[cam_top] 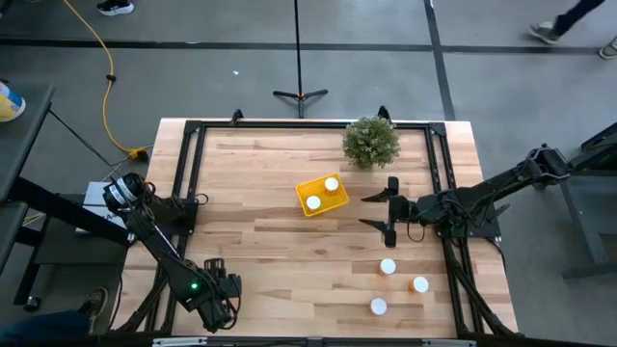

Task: Pick and place pill bottles into a basket
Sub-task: Put the orange pill bottle into the yellow bin

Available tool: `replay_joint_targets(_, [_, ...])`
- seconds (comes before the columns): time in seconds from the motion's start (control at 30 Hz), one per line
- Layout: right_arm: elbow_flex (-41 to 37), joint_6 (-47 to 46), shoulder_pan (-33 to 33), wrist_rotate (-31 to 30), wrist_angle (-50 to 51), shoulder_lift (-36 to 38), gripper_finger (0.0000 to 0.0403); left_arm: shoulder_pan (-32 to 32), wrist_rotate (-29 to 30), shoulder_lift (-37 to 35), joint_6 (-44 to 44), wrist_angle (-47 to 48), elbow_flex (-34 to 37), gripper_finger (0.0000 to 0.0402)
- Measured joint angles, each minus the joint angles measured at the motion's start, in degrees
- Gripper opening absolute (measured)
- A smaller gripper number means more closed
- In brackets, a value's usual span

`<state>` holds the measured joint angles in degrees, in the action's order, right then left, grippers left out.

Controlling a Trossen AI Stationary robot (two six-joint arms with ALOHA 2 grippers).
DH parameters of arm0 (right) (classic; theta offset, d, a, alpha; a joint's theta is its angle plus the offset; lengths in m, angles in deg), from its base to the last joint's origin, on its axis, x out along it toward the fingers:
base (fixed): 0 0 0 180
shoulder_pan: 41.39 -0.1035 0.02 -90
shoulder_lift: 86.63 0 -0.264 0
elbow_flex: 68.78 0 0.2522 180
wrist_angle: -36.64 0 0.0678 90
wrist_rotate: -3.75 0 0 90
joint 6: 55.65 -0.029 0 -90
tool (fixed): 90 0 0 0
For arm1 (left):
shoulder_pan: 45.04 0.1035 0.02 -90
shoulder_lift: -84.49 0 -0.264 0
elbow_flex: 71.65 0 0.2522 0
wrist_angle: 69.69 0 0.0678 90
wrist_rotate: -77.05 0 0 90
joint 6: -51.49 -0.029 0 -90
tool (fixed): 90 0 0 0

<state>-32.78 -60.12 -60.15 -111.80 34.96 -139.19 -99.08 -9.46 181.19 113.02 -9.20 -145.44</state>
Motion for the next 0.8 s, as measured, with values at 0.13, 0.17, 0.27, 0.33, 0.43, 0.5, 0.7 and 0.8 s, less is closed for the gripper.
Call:
replay_joint_targets(0.13, [0.0,0.0,-0.01,0.01,0.0,0.0,0.0268,0.0,-0.41,0.0,-0.06,0.12,0.0,0.0273])
replay_joint_targets(0.17, [0.0,0.0,-0.01,0.01,0.02,0.0,0.0268,0.0,-0.81,0.0,-0.42,0.17,0.0,0.0264])
replay_joint_targets(0.27, [0.0,0.0,-0.01,0.01,0.02,0.0,0.0268,0.0,-1.8,0.0,-2.26,0.21,0.0,0.0237])
replay_joint_targets(0.33, [0.0,0.0,0.01,0.01,0.02,0.0,0.0268,0.0,-1.9,0.0,-3.06,0.27,0.0,0.0228])
replay_joint_targets(0.43, [0.0,0.0,-0.01,0.01,0.02,0.0,0.0268,0.02,-1.95,0.0,-3.16,0.43,0.0,0.0228])
replay_joint_targets(0.5, [0.0,0.0,0.0,0.01,0.06,0.0,0.0268,0.02,-1.97,0.0,-3.14,0.49,0.0,0.023])
replay_joint_targets(0.7, [0.0,0.0,-0.01,0.01,0.16,0.0,0.0268,0.07,-1.89,0.0,-2.6,0.97,0.0,0.0248])
replay_joint_targets(0.8, [0.0,0.0,0.0,0.01,0.15,0.0,0.0268,0.09,-1.33,0.0,-2.79,1.59,0.0,0.0231])
